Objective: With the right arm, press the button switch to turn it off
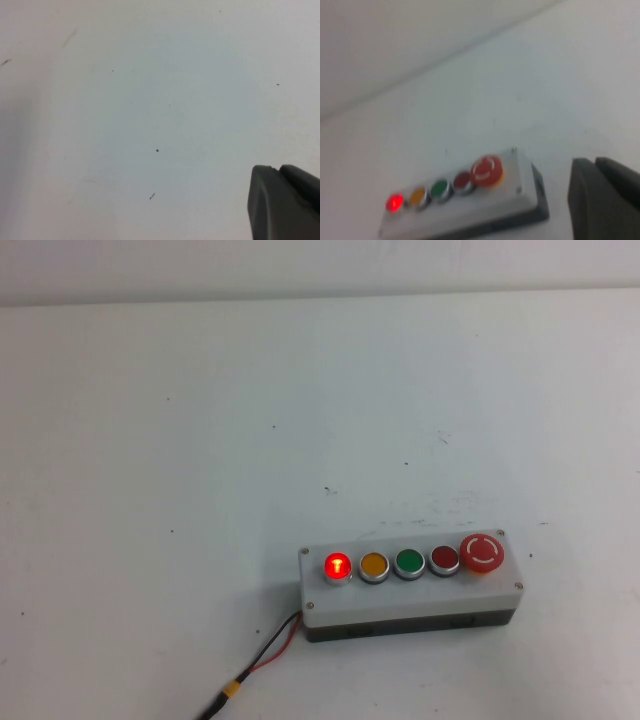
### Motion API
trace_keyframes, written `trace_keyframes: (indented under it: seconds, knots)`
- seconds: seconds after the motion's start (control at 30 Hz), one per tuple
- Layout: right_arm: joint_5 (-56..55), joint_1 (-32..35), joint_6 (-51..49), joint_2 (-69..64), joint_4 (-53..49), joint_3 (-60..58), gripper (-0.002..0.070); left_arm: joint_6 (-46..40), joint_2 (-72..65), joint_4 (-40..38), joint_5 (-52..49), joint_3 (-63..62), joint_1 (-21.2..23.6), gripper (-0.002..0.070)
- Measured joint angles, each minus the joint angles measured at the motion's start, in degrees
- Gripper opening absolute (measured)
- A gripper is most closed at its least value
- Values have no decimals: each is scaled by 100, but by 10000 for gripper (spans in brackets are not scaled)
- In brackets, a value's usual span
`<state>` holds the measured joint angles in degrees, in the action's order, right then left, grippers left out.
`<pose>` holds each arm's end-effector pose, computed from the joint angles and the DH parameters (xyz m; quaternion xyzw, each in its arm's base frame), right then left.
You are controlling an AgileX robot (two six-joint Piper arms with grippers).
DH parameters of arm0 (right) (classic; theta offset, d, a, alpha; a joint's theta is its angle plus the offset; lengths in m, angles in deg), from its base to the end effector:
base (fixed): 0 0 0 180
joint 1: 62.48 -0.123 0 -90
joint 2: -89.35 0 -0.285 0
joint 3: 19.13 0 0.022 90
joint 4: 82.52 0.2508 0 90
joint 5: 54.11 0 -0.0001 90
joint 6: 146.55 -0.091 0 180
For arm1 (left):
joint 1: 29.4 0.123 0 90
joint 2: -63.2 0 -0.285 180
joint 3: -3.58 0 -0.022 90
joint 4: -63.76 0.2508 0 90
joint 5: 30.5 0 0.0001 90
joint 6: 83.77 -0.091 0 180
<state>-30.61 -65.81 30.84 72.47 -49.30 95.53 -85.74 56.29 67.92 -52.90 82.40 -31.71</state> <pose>0.0583 0.0234 0.2426 0.1354 0.7648 0.2788 0.5649 0.0520 0.0004 0.1696 0.0493 0.8079 0.0292 0.5866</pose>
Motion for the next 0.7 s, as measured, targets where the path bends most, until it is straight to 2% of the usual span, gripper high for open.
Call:
trace_keyframes:
  seconds: [0.17, 0.3, 0.5, 0.7]
  knots:
    - [2154, 0, 0, -1483, -863, 1429, -16, 0, 0, 0, 0, 0, 0, -2]
    - [3282, 0, 195, -2590, -1387, 2416, -16, 0, 0, 0, 0, 0, 0, -2]
    - [3775, -77, 388, -3830, -1557, 3291, -16, 0, 0, 0, 0, 0, 0, -2]
    - [3803, -965, 400, -5159, -1584, 4008, -16, 0, 0, 0, 0, 0, 0, -2]
